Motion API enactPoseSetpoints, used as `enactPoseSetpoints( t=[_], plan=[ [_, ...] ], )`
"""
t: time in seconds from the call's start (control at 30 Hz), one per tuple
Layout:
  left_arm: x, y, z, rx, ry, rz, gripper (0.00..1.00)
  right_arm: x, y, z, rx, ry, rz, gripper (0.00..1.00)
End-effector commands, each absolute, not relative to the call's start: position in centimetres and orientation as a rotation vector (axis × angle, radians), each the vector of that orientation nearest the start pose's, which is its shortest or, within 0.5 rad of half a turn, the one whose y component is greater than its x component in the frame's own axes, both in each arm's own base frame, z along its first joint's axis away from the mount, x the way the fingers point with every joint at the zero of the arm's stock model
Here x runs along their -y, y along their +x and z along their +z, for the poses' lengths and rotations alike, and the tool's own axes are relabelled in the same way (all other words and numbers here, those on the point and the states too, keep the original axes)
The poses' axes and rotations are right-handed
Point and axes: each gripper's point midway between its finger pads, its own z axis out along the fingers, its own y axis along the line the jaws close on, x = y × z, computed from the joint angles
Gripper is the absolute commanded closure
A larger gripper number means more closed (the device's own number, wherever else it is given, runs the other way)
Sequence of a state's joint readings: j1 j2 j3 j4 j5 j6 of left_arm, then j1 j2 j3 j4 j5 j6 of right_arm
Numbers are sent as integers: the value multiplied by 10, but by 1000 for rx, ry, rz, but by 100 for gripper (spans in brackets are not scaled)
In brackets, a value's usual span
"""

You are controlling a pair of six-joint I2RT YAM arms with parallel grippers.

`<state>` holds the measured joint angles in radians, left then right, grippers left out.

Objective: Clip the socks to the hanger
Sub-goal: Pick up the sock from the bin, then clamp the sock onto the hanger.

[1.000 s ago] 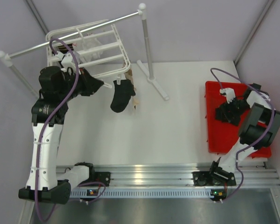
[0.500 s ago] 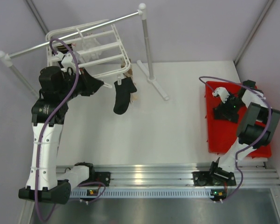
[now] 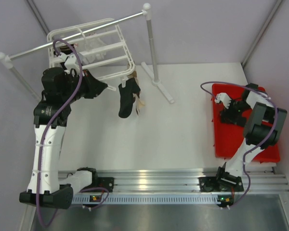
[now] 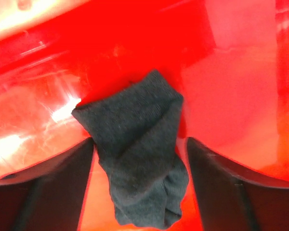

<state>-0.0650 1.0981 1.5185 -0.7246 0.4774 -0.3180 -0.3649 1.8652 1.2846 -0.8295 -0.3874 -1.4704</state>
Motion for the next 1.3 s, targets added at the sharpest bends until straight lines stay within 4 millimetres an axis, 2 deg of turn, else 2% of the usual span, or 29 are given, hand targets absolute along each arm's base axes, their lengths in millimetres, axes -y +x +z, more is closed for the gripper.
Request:
enactPoseSetpoints(
  t=[0.0,0.03,0.07,0.13,0.2,0.23,0.27,0.3,0.4,0.47,0.5,0.57,0.63,0.67,0.73,0.77,0.8,0.83,0.87,0.9,0.93,0.97,1.0,1.03,1.07,1.1,1.13,1.2,1.27],
  plan=[
    [110,300,405,-1873,106,-695,100,92,365,36,-2231,-1507,186,29],
    [110,299,406,-1872,106,-698,100,93,363,33,-2243,-1509,187,36],
    [111,299,405,-1874,107,-702,100,94,360,31,-2257,-1503,190,50],
    [111,300,404,-1875,106,-702,100,93,354,30,-2279,-1496,206,69],
    [111,299,405,-1871,108,-701,100,91,346,39,-2280,-1480,227,78],
    [111,299,406,-1868,109,-705,100,86,344,44,-2264,-1464,252,90],
    [112,298,407,-1864,111,-711,100,84,345,57,-2243,-1439,237,97],
    [112,298,407,-1863,113,-714,100,79,341,66,-2244,-1405,267,100],
    [113,297,408,-1858,117,-720,100,58,349,113,-2144,-1289,315,100],
    [114,297,408,-1856,120,-725,100,33,352,155,-2046,-1224,388,100],
    [114,297,409,-1851,121,-725,100,22,351,168,-2042,-1166,433,100],
    [114,296,410,-1844,121,-726,100,-9,352,206,-1938,-1142,501,100],
    [115,295,411,-1837,124,-731,100,-38,352,232,-1872,-1058,606,100],
    [115,295,413,-1831,122,-733,100,-63,346,247,-1818,-1076,644,100],
    [116,296,412,-1828,122,-740,100,-98,335,255,-1820,-985,791,100],
    [117,296,414,-1822,121,-746,100,-127,339,282,-1667,-1049,758,100],
    [117,296,414,-1823,117,-750,100,-142,329,274,-1735,-933,876,100],
    [118,296,414,-1821,114,-761,100,-165,318,288,-1685,-941,886,100],
    [118,297,414,-1821,111,-767,100,-197,319,313,-1527,-988,878,100],
    [119,297,416,-1812,112,-771,100,-215,307,308,-1571,-920,983,100],
    [120,297,416,-1811,110,-782,100,-229,305,318,-1535,-910,993,100],
    [121,297,416,-1811,108,-789,100,-260,285,324,-1501,-949,1071,100],
    [121,298,416,-1807,109,-793,100,-276,280,340,-1454,-943,1108,100],
    [122,298,417,-1805,106,-798,100,-290,277,345,-1445,-932,1122,100],
    [123,297,417,-1804,108,-805,100,-314,261,345,-1457,-936,1213,100],
    [123,297,417,-1803,110,-809,100,-326,259,362,-1385,-918,1226,100],
    [123,297,416,-1805,105,-810,100,-346,244,363,-1369,-942,1287,100],
    [123,297,416,-1804,104,-813,100,-365,234,380,-1327,-935,1336,100],
    [124,296,415,-1805,102,-819,100,-392,218,377,-1323,-978,1398,100]
  ],
)
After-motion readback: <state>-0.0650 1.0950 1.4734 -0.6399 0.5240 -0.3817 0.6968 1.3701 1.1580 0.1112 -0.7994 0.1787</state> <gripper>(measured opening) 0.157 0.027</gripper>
